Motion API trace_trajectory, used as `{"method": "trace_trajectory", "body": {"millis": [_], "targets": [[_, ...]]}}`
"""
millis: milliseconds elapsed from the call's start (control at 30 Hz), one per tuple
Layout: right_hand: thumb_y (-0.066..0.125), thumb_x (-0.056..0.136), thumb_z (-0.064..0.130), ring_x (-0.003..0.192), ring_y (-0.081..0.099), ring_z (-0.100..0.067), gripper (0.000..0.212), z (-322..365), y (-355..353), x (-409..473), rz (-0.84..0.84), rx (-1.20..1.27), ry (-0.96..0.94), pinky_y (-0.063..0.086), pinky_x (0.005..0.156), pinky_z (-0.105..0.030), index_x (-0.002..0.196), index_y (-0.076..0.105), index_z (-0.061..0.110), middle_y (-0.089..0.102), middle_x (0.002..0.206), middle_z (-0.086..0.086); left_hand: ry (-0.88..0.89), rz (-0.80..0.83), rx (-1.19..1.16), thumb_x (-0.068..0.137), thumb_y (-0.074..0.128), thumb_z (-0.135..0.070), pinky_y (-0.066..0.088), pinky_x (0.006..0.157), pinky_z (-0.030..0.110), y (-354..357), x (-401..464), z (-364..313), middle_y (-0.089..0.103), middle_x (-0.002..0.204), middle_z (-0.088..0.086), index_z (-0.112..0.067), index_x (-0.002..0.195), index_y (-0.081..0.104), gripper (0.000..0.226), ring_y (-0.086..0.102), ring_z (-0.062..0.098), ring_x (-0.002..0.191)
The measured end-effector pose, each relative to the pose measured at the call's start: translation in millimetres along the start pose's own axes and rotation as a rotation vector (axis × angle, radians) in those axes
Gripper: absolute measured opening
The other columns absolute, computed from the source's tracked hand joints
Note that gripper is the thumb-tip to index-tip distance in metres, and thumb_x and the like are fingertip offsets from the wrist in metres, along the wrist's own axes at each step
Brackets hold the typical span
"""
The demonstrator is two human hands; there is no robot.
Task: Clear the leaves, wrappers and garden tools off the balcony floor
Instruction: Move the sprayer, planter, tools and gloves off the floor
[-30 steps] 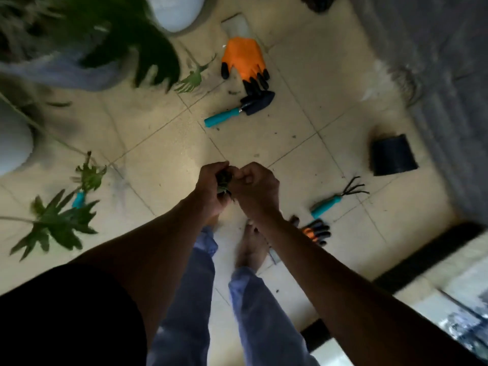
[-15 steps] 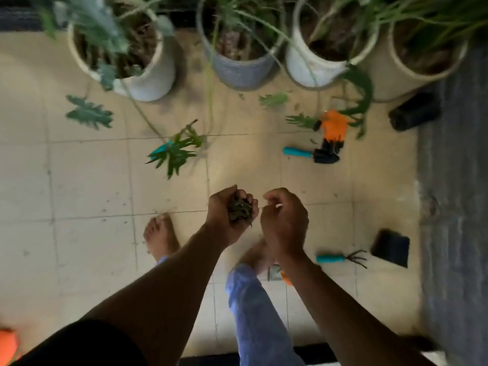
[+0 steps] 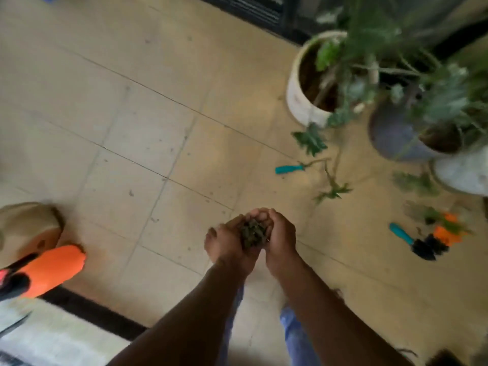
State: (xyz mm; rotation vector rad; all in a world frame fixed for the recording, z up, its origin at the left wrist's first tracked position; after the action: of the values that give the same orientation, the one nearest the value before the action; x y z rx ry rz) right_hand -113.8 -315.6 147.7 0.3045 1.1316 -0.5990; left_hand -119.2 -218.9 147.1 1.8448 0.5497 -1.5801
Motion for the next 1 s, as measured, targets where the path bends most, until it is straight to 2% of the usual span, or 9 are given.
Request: {"method": "trace_trajectory", "body": {"millis": [200,367,500,567,633,733,833,933,1000], "targets": [[0.057,0.097,0.007,0.111,0.067,-0.039,0.02,49,157,-5,0.126,-0.121,-0.143,0.053,0.098,-0.05,0.106,0.075,0.006,0.073,0.113,-0.021,0.116,0.13,-0.22,0.1,0.038,-0.02,0.037,0.119,0.05,-6,-8,-155,0.067,0.12,0.025,0.0,0.123,0.062,0.039,0.06,0.04,0.122],[0.057,0.092,0.014,0.1,0.072,-0.022,0.022,86,284,-25,0.331,-0.327,-0.333,0.056,0.077,-0.026,0.102,0.077,0.018,0.077,0.102,-0.004,0.235,0.186,-0.389,0.095,0.042,-0.019,0.051,0.105,0.045,1,-17,-275,0.064,0.13,0.021,0.001,0.122,0.063,0.04,0.067,0.036,0.114],[0.058,0.081,0.027,0.113,0.065,-0.021,0.034,105,372,-39,0.411,-0.565,-0.487,0.057,0.097,-0.046,0.11,0.074,0.033,0.07,0.113,0.006,0.27,0.203,-0.479,0.083,0.051,-0.018,0.039,0.118,0.047,9,-25,-356,0.057,0.142,0.023,-0.002,0.127,0.061,0.048,0.054,0.038,0.137],[0.06,0.081,0.024,0.119,0.062,-0.012,0.031,109,415,-43,0.497,-0.611,-0.513,0.053,0.102,-0.048,0.106,0.069,0.041,0.067,0.11,0.03,0.27,0.208,-0.538,0.091,0.046,-0.019,0.034,0.121,0.047,13,-23,-393,0.054,0.147,0.022,-0.004,0.131,0.057,0.044,0.048,0.037,0.142],[0.065,0.082,0.026,0.119,0.062,-0.006,0.036,113,456,-43,0.535,-0.688,-0.545,0.05,0.107,-0.044,0.115,0.066,0.041,0.065,0.115,0.033,0.279,0.198,-0.596,0.101,0.037,-0.023,0.032,0.122,0.047,13,-16,-433,0.051,0.15,0.022,-0.005,0.132,0.056,0.04,0.048,0.037,0.142],[0.07,0.084,0.03,0.119,0.061,-0.003,0.047,126,517,-36,0.544,-0.87,-0.617,0.048,0.107,-0.031,0.13,0.062,0.034,0.066,0.127,0.018,0.295,0.145,-0.551,0.105,0.033,-0.029,0.029,0.124,0.047,15,-4,-491,0.054,0.139,0.022,-0.004,0.137,0.055,0.046,0.051,0.035,0.134],[0.071,0.087,0.016,0.115,0.063,-0.004,0.04,148,576,-31,0.559,-0.978,-0.668,0.049,0.103,-0.024,0.125,0.068,0.03,0.07,0.121,0.017,0.326,0.103,-0.541,0.106,0.035,-0.03,0.032,0.122,0.043,19,1,-552,0.053,0.122,0.02,-0.004,0.13,0.054,0.041,0.052,0.034,0.119],[0.068,0.087,0.007,0.107,0.065,0.0,0.038,179,633,-21,0.548,-0.989,-0.668,0.051,0.097,-0.02,0.117,0.072,0.031,0.069,0.106,0.027,0.348,0.086,-0.524,0.106,0.038,-0.027,0.041,0.108,0.041,30,4,-616,0.06,0.106,0.017,-0.003,0.126,0.056,0.036,0.06,0.03,0.1],[0.067,0.089,0.007,0.106,0.066,-0.004,0.035,199,671,-7,0.528,-0.978,-0.635,0.053,0.097,-0.025,0.116,0.073,0.029,0.071,0.109,0.02,0.377,0.077,-0.471,0.105,0.041,-0.021,0.046,0.1,0.036,37,9,-656,0.063,0.103,0.015,-0.001,0.125,0.059,0.033,0.063,0.024,0.089]]}}
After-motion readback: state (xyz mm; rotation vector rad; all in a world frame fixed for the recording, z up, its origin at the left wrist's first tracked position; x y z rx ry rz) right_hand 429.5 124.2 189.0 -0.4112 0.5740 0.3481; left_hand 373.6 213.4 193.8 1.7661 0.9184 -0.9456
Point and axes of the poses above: each hand's wrist, its own x-axis towards the middle knuckle, its own y-axis out of the palm, z = x × y, the point moved 6 cm from there along x, towards the middle knuckle
